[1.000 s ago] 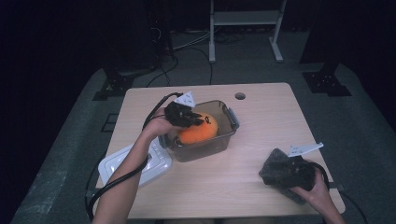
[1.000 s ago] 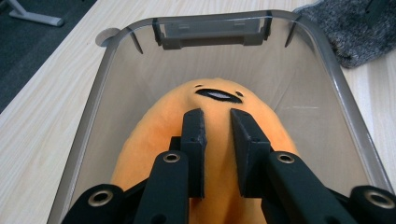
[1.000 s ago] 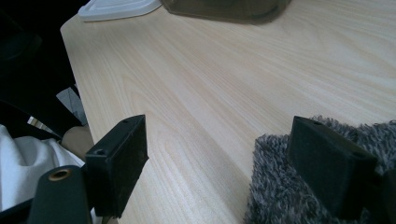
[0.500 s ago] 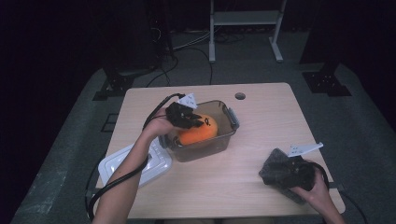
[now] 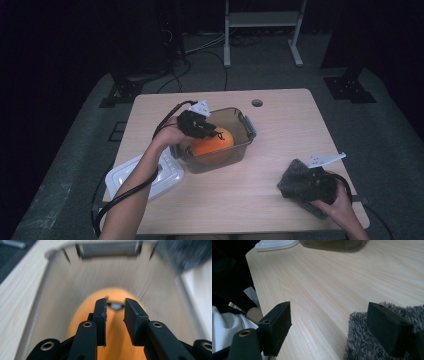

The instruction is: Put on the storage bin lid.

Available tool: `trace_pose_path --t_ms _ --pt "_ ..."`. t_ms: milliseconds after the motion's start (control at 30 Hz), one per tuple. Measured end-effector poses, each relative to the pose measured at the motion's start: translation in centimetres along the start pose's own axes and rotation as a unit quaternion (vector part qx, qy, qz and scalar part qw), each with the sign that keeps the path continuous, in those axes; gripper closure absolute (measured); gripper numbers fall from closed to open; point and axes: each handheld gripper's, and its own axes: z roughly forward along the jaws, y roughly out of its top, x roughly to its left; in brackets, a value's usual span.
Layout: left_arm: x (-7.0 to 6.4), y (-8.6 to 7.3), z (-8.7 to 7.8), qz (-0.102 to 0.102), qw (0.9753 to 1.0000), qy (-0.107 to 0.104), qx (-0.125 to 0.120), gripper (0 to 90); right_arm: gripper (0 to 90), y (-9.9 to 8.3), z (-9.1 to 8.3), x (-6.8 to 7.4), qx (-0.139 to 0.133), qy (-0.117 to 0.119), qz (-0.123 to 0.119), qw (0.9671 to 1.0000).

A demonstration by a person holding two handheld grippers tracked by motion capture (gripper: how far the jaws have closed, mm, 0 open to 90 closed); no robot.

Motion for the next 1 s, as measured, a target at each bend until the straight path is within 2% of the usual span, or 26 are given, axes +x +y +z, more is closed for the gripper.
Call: trace_pose_path --t_ms 67,100,200,233,367,433,567,733,767,900,1000 --pt "-0.1 0.1 -0.1 -0.001 1.0 0.001 -0.002 68.9 19.4 0.0 0.0 0.0 0.0 0.0 0.0 1.0" --pt "-0.2 0.3 -0.4 0.007 1.0 0.003 0.001 68.3 19.4 0.0 0.0 0.0 0.001 0.0 0.001 1.0" --pt "-0.3 0.4 -0.7 0.005 0.9999 0.002 -0.008 67.2 19.4 0.0 0.0 0.1 0.002 0.0 0.001 1.0" --pt "-0.4 0.4 -1.0 0.003 0.9998 0.0 -0.02 66.5 19.4 0.0 0.1 0.1 0.001 0.0 -0.001 1.0" --pt "-0.6 0.3 -1.7 0.003 0.9994 -0.003 -0.033 63.5 19.4 0.0 0.1 0.0 0.001 0.001 0.0 1.0" --pt "-0.6 0.3 -2.2 0.0 0.9988 -0.007 -0.048 62.9 19.4 0.0 0.1 0.0 0.004 0.0 0.001 1.0" --pt "-0.9 0.2 -3.4 0.003 0.9981 -0.002 -0.061 61.0 19.4 0.0 0.3 0.0 0.006 0.0 -0.001 1.0" --pt "-1.2 -0.2 -4.5 0.001 0.9971 -0.001 -0.076 57.3 19.4 0.1 0.4 0.1 0.006 0.0 -0.001 1.0" --pt "-1.4 -0.4 -5.0 -0.003 0.9963 0.0 -0.086 56.0 19.4 0.1 0.4 0.1 0.006 0.0 -0.001 1.0" --pt "-1.6 -1.1 -5.9 -0.006 0.995 0.005 -0.099 52.2 19.4 0.0 0.3 0.0 0.008 0.0 0.001 1.0" --pt "-1.7 -1.5 -6.6 -0.005 0.9948 0.012 -0.101 47.9 19.4 0.0 0.4 0.0 0.007 -0.001 0.003 1.0"
